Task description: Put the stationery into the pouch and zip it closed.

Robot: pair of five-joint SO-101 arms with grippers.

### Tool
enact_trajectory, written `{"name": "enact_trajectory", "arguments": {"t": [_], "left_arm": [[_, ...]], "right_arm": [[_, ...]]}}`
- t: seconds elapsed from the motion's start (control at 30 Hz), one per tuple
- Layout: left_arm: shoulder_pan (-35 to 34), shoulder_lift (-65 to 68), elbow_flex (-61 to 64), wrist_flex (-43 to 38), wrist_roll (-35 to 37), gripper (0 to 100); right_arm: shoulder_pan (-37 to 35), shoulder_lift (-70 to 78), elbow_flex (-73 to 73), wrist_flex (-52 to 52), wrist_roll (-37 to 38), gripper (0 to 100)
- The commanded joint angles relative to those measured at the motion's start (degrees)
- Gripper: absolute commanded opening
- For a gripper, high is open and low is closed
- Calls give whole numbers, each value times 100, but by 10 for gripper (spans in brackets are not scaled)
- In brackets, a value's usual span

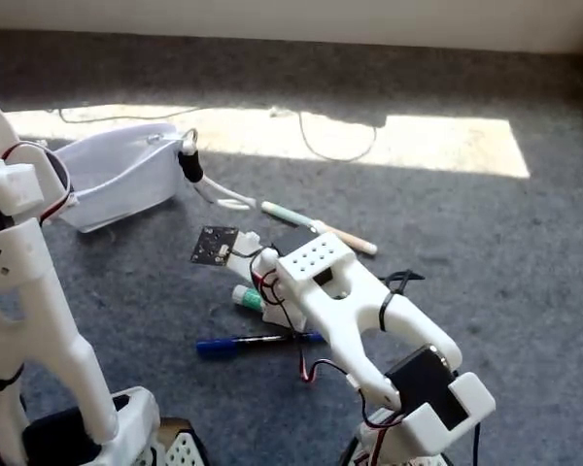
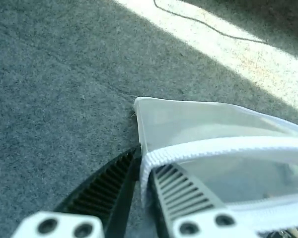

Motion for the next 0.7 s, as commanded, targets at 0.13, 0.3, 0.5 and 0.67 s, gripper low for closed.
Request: {"name": "enact_trajectory", "arguments": {"t": [0.13, 0.3, 0.5, 0.67], "left_arm": [[-57, -57, -189, -26, 70, 7], [-57, -57, -189, -26, 70, 7], [-57, -57, -189, -35, 62, 7], [-57, -57, -189, -35, 62, 7]], "right_arm": [[57, -48, -356, 66, 105, 169], [-233, -31, -356, 40, -26, 173], [-760, -13, -356, -620, -870, 173], [-813, -4, -321, -1156, -905, 173]]}}
